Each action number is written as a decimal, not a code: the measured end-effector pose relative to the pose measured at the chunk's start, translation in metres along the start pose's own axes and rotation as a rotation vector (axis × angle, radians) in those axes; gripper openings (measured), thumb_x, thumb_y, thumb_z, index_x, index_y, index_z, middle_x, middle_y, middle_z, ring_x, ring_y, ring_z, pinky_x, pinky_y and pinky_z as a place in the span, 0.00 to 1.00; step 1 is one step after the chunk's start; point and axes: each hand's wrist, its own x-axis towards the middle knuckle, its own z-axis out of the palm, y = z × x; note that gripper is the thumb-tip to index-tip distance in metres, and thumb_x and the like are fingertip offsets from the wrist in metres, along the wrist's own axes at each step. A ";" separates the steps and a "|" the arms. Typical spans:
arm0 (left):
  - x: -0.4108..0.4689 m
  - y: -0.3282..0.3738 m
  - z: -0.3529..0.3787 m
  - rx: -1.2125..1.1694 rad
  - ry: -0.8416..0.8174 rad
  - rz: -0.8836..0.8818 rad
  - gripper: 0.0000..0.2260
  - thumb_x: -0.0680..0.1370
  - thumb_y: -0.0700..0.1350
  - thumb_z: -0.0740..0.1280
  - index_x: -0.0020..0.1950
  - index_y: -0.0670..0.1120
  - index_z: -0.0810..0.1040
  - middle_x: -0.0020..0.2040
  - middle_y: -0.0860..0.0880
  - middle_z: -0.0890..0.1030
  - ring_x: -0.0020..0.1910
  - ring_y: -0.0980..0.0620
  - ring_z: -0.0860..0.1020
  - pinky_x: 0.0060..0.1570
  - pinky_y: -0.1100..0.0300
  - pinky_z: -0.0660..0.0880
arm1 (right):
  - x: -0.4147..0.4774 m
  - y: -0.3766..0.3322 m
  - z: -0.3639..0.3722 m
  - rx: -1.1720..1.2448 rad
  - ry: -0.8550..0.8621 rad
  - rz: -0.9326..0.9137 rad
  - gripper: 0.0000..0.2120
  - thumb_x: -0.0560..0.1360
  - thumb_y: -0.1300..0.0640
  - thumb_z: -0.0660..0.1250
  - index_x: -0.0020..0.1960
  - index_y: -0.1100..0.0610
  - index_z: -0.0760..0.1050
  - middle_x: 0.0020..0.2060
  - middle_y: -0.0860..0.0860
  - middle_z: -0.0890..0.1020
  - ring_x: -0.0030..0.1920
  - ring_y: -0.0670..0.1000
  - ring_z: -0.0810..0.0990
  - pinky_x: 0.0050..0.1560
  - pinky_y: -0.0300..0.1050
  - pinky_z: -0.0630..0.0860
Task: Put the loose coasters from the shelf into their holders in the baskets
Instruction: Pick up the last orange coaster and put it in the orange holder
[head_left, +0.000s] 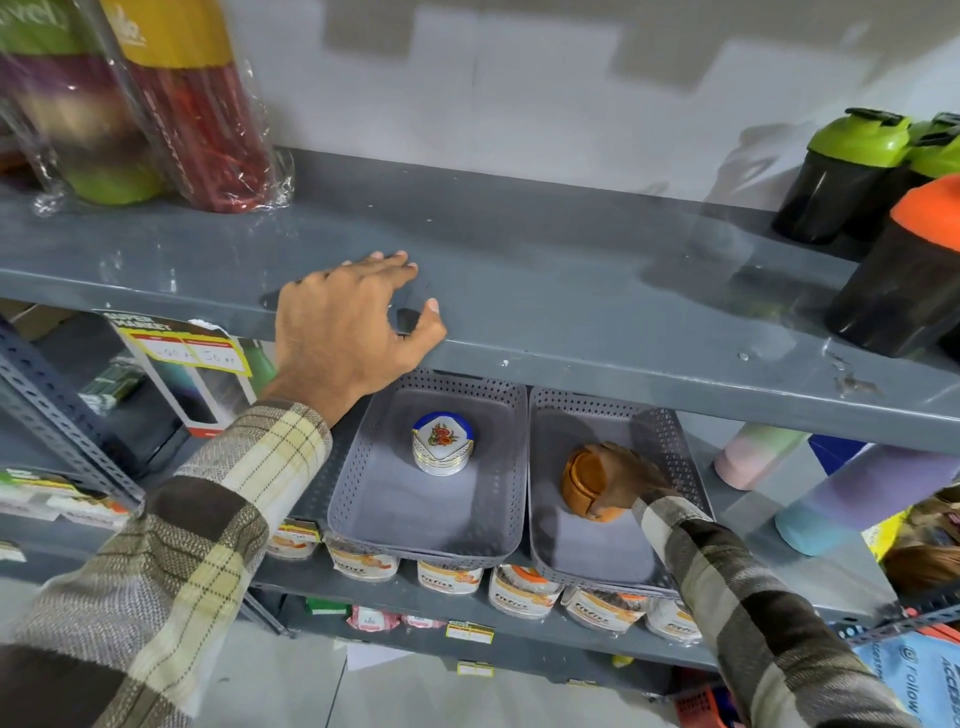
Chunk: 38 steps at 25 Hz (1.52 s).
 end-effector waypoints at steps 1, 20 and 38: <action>0.000 0.000 0.000 0.002 -0.013 -0.007 0.25 0.73 0.62 0.56 0.59 0.51 0.83 0.62 0.54 0.81 0.62 0.54 0.77 0.46 0.53 0.75 | 0.001 0.000 0.000 -0.016 -0.016 0.002 0.54 0.64 0.48 0.84 0.82 0.50 0.57 0.79 0.51 0.67 0.78 0.59 0.68 0.75 0.57 0.70; 0.000 -0.002 0.004 -0.010 0.022 0.014 0.27 0.72 0.62 0.57 0.58 0.47 0.84 0.60 0.51 0.82 0.61 0.52 0.78 0.55 0.55 0.76 | 0.053 -0.217 -0.043 -0.065 -0.117 -0.422 0.56 0.67 0.48 0.84 0.84 0.55 0.53 0.82 0.54 0.62 0.81 0.57 0.63 0.78 0.54 0.65; -0.001 -0.003 0.001 0.003 0.002 0.020 0.27 0.72 0.62 0.57 0.56 0.47 0.84 0.59 0.50 0.82 0.59 0.52 0.79 0.53 0.55 0.76 | 0.057 -0.202 -0.013 -0.130 -0.071 -0.371 0.62 0.68 0.40 0.80 0.85 0.45 0.39 0.85 0.50 0.40 0.84 0.63 0.44 0.78 0.73 0.54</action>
